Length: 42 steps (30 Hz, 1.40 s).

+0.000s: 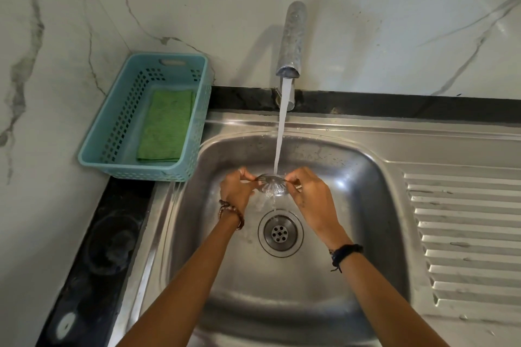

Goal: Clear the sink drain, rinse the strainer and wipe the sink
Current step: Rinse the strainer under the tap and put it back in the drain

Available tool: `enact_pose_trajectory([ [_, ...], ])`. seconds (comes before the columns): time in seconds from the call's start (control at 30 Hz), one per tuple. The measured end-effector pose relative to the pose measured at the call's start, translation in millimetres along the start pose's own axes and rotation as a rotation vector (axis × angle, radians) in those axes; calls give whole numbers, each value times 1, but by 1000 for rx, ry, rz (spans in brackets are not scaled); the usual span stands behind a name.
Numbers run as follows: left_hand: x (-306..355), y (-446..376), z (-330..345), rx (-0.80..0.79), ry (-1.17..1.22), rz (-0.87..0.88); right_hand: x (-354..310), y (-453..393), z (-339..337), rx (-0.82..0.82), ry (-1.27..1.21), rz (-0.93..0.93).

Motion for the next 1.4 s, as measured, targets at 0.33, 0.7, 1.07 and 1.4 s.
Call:
enact_pose_trajectory([
  [0.33, 42, -6, -4, -15, -396, 373, 14, -18, 4, 5, -199, 94],
  [0.7, 64, 4, 34, -298, -660, 586, -16, 2, -12, 193, 49, -170],
  [1.07, 59, 8, 27, -283, -730, 458, -29, -11, 7, 120, 42, -215],
  [1.4, 45, 7, 20, -250, -594, 341, -28, -19, 17, 1, -21, -90],
])
Point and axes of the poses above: each hand's wrist, its own y-axis away from the middle knuckle, its own z-axis out of the palm, x = y × z, the point moved 9 cm from there along -y, towards the middle knuckle, and after that the axes turned 15 degrees about z, right-handed, at the moved point
